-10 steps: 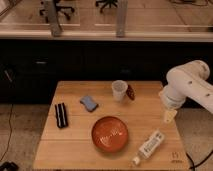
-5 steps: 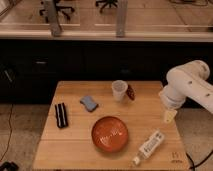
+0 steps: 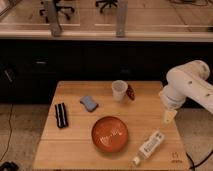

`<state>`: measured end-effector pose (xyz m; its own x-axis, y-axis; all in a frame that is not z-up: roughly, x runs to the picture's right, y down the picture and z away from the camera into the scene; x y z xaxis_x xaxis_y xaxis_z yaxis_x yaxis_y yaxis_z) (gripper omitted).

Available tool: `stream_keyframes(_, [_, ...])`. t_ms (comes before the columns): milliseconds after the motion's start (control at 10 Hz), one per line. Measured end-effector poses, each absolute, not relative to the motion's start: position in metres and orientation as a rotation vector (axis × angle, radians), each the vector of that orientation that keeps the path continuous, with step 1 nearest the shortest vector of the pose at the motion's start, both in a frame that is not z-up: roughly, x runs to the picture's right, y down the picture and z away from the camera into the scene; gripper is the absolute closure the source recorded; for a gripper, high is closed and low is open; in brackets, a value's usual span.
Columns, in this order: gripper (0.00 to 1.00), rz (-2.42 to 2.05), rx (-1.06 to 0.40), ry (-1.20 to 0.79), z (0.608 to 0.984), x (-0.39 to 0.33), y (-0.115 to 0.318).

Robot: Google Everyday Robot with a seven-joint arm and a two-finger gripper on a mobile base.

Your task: Place the ceramic cup in the ceramic bowl

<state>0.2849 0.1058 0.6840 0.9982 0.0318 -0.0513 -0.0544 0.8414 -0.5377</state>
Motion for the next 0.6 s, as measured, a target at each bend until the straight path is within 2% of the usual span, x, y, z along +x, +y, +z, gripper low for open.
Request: stream_keyframes(600, [0.2, 0.024, -0.549, 0.037, 0.6897, 0.2778, 0.0991])
